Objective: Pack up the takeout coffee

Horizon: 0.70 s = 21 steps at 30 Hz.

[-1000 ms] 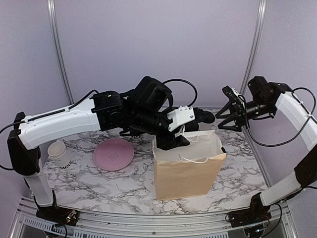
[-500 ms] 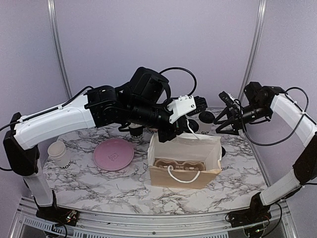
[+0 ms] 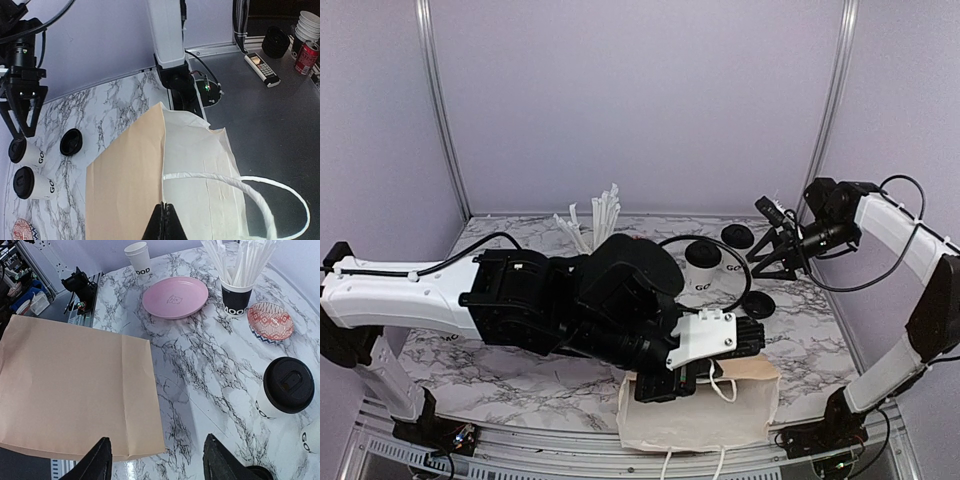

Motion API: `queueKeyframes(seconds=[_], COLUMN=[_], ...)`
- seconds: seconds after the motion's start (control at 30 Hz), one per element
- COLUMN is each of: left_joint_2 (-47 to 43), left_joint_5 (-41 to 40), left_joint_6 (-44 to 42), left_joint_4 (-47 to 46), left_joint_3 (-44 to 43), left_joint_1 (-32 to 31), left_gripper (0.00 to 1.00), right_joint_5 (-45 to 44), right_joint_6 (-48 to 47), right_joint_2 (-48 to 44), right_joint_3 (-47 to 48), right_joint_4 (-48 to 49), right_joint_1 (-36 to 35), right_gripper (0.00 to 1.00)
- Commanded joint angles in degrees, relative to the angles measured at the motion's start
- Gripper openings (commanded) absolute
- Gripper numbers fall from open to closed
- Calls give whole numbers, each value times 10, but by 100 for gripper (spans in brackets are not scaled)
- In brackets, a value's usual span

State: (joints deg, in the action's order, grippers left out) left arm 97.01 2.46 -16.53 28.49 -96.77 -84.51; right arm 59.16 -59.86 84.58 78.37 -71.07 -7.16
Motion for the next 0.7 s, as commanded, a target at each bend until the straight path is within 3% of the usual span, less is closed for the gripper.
queueKeyframes(seconds=[0.0,0.17,0.3,0.47,0.67], left_joint_2=[-23,-20,-18,-24,-11], left_joint_5=[-41,-57,-121,-176,-134], left_joint_6=[17,19,13,5,31], left_joint_4=[-12,-12,-11,0,59], left_joint_3=[17,15,-1,-29,-73], left_joint_1=[-27,-31,-29,6,97], left_gripper=[0,0,0,0,0], right_joint_5=[16,15,-14,-125,-287], right_joint_6=[-11,-10,23,128,211], right_joint_2=[3,6,1,-21,-17], right_joint_3=[-3,-3,-5,-26,-25], right_joint_4=[3,3,26,129,244], right_joint_1=[5,5,5,6,5], right_gripper=[60,60,58,57,61])
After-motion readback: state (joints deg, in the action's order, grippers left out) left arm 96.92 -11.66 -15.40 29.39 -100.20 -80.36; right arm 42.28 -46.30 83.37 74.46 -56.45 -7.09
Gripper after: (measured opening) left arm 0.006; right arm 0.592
